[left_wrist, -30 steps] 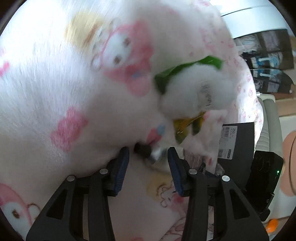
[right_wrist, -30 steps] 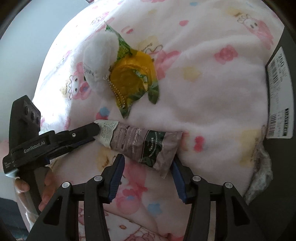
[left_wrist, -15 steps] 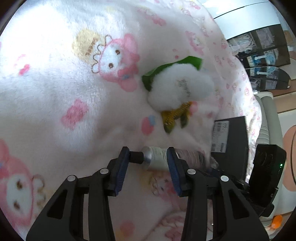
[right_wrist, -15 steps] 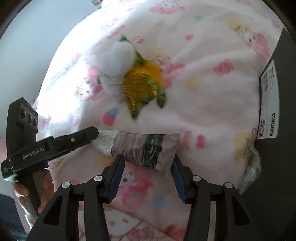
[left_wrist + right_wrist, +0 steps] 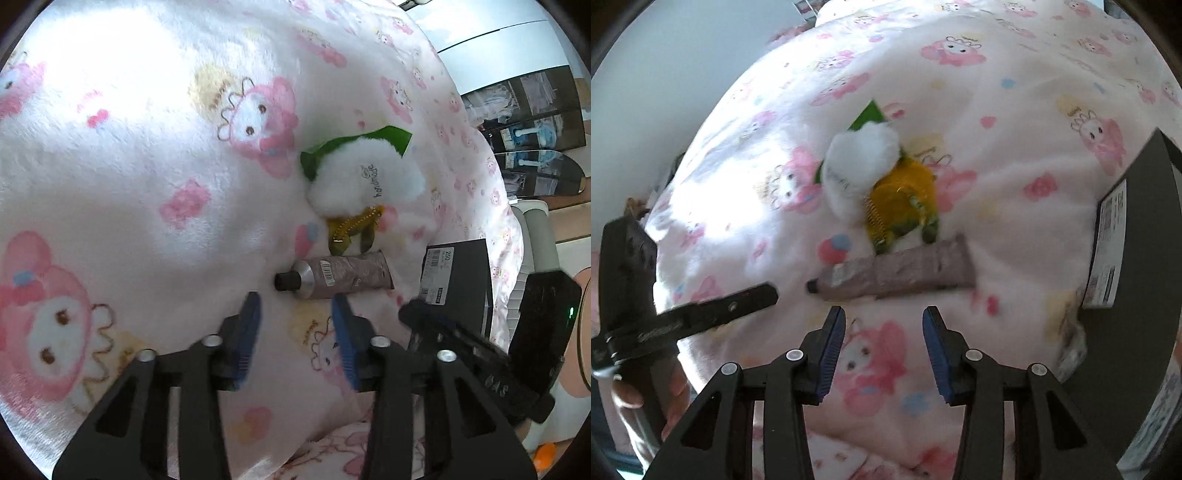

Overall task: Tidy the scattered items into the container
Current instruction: 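Lift the grey tube and carry it toward the black box, then lower the grey tube into the box and open the left gripper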

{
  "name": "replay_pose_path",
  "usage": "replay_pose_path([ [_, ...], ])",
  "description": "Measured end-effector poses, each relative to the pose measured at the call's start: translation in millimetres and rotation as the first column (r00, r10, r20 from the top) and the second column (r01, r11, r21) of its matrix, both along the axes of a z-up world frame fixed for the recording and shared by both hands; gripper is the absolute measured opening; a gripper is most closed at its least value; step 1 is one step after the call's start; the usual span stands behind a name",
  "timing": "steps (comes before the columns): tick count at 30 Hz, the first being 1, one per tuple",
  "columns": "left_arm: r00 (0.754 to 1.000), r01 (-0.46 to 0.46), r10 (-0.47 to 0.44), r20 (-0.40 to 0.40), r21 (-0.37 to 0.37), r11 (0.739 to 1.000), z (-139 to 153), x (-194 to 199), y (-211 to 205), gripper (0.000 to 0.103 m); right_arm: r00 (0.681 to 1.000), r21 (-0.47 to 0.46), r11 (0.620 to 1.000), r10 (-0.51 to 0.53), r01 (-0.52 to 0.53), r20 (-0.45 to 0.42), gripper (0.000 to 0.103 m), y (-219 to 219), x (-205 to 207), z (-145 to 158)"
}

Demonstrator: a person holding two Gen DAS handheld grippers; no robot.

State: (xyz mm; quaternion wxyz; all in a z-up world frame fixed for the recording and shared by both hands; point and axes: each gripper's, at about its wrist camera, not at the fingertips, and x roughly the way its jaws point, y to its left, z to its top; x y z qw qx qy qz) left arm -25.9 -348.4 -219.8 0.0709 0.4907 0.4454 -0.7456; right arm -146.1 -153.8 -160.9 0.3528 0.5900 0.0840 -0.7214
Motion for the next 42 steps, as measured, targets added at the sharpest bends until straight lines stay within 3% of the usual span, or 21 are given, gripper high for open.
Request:
replay_pose_path([
  [4,0.999,0.004,-0.004,0.031,0.019,1.000,-18.4,-17.5,5.7,0.043,0.996,0.053,0.995,-0.078,0.081,-0.044,0.043,-6.9,-23.9,-8.9],
  [7,0.999,0.022,-0.024,0.041,0.036,0.999,-28.6,-26.3,4.9,0.043,0.987,0.057,0.985,-0.160,0.160,-0.001,0.047,-0.1,-43.0,-22.4],
  [11,0.999,0.041,-0.043,0.027,0.074,0.996,-39.3,-35.5,2.1,0.043,0.985,0.079,0.983,-0.170,0.167,0.036,0.047,-4.5,-56.0,-45.3],
  [13,0.999,0.046,-0.048,0.018,0.091,0.995,-40.7,-37.3,-0.3,0.036,0.986,0.054,0.987,-0.156,0.153,0.063,0.047,-7.5,-59.0,-54.1],
  [16,0.998,0.055,-0.055,-0.002,0.081,0.995,-33.9,-36.4,-2.7,0.036,0.988,0.016,0.993,-0.119,0.118,0.097,0.047,-10.6,-55.2,-56.1],
  [24,0.996,0.065,-0.063,-0.061,0.029,0.997,0.3,-15.8,-7.5,0.036,0.993,-0.060,0.995,-0.071,0.077,0.089,0.046,5.3,-28.9,-25.2],
  [30,0.988,0.101,-0.102,-0.115,-0.016,0.995,37.7,-2.9,7.2,0.036,0.997,-0.102,0.992,-0.074,0.077,0.028,0.046,26.1,-7.1,5.5],
  [36,0.968,0.161,-0.168,-0.186,-0.051,0.986,84.4,-10.6,45.3,0.036,0.991,-0.155,0.984,-0.099,0.084,-0.089,0.046,53.1,9.8,66.1],
  [42,0.929,0.268,-0.278,-0.246,-0.074,0.961,124.7,-35.2,111.8,0.036,0.971,-0.197,0.970,-0.177,0.144,-0.163,0.046,128.9,19.3,107.4],
])
